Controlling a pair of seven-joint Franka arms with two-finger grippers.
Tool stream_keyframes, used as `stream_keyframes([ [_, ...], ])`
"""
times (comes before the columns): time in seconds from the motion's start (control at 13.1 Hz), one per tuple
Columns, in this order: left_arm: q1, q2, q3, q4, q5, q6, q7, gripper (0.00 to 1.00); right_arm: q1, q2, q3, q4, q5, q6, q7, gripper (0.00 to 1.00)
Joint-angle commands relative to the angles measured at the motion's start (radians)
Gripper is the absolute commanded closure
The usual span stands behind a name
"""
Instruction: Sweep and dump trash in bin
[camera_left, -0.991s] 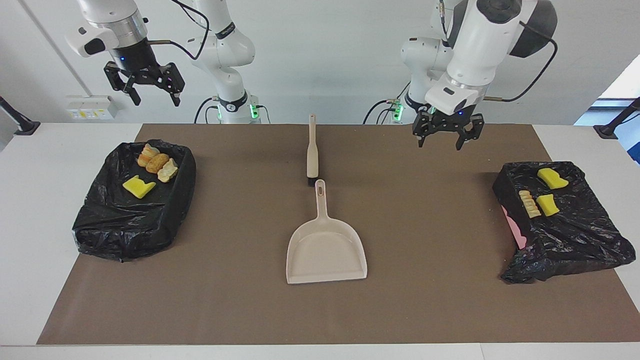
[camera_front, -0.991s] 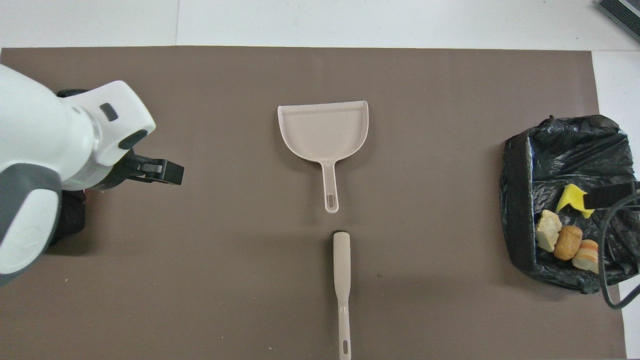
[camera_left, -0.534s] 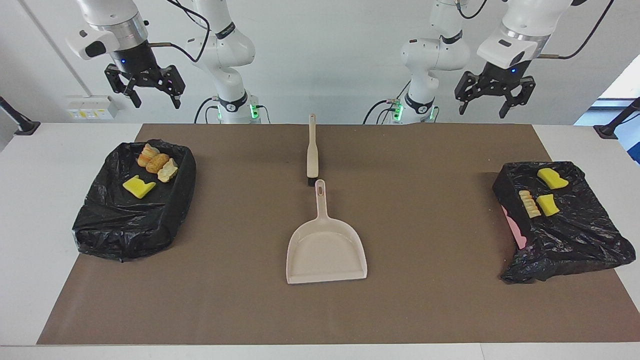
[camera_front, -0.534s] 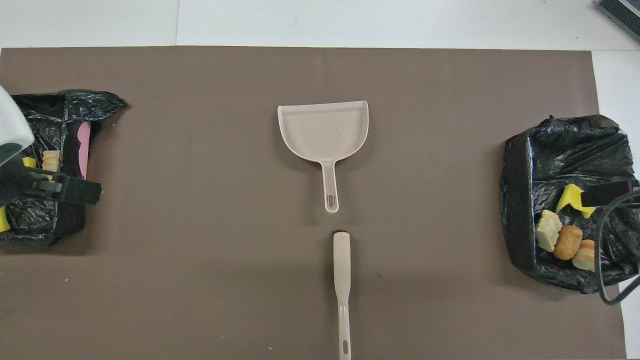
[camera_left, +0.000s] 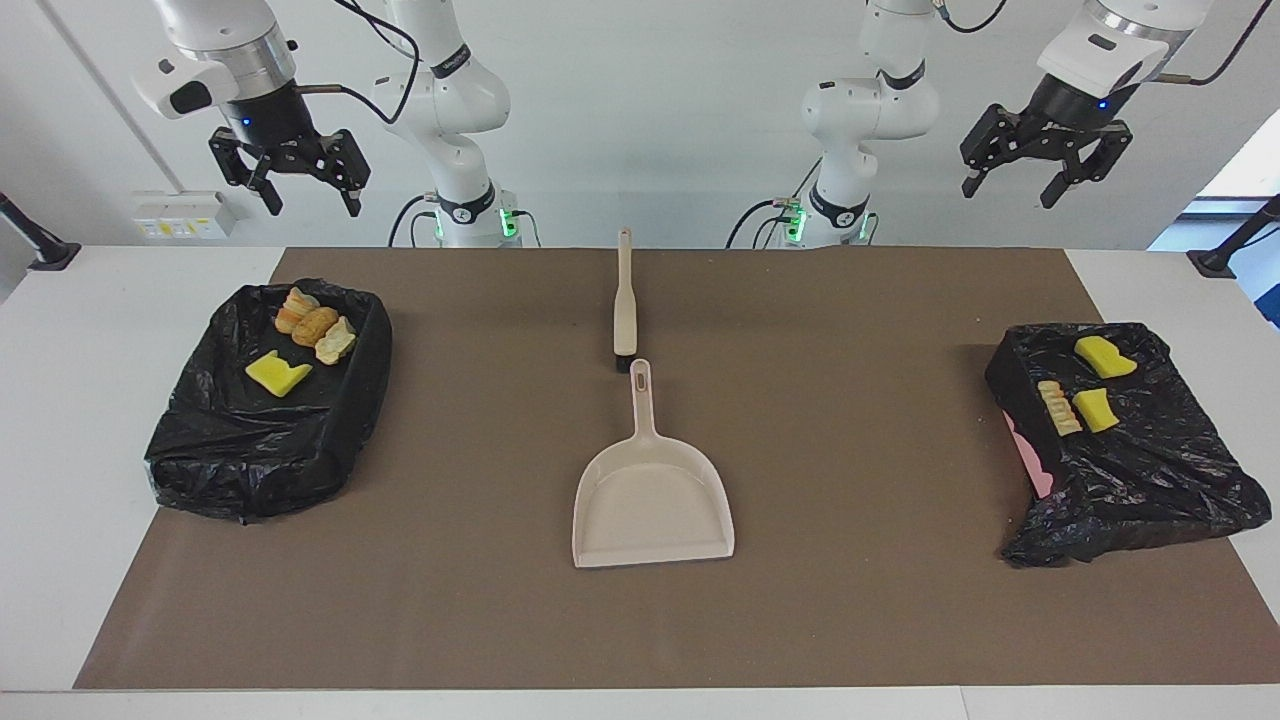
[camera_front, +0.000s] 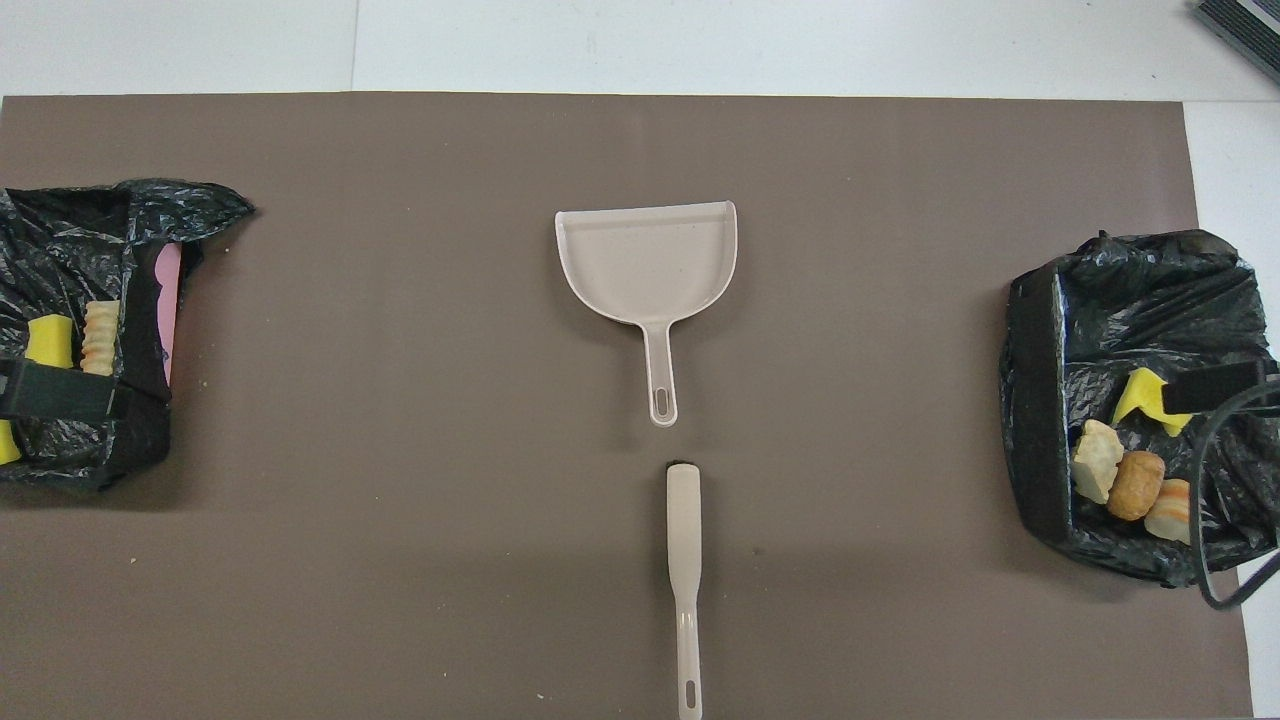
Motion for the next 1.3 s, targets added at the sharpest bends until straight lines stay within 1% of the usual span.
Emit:
stream_keyframes([
  [0.0, 0.006, 0.019, -0.008, 0.032, 0.026, -0.028, 0.072, 0.00, -0.011, -0.026, 0.000, -0.034, 0.011, 0.019, -0.019, 0.00],
  [0.15, 0.009, 0.019, -0.008, 0.032, 0.043, -0.025, 0.074, 0.00, -0.011, -0.019, 0.001, -0.028, 0.007, 0.025, -0.013, 0.00],
  [0.38, 0.011, 0.025, -0.009, 0.035, 0.049, -0.057, 0.071, 0.00, -0.017, 0.041, 0.001, 0.054, -0.002, -0.024, -0.010, 0.00],
  [0.69, 0.014, 0.033, -0.009, 0.042, 0.072, -0.055, 0.069, 0.00, -0.019, 0.032, 0.000, 0.043, 0.011, -0.027, 0.013, 0.00],
  [0.99, 0.011, 0.017, -0.009, 0.019, 0.087, -0.018, 0.059, 0.00, -0.014, 0.018, 0.009, 0.043, 0.008, -0.034, 0.007, 0.00],
  [1.22, 0.009, 0.013, -0.009, 0.012, 0.089, -0.021, 0.059, 0.00, -0.017, 0.017, 0.009, 0.040, 0.008, -0.024, 0.005, 0.00],
])
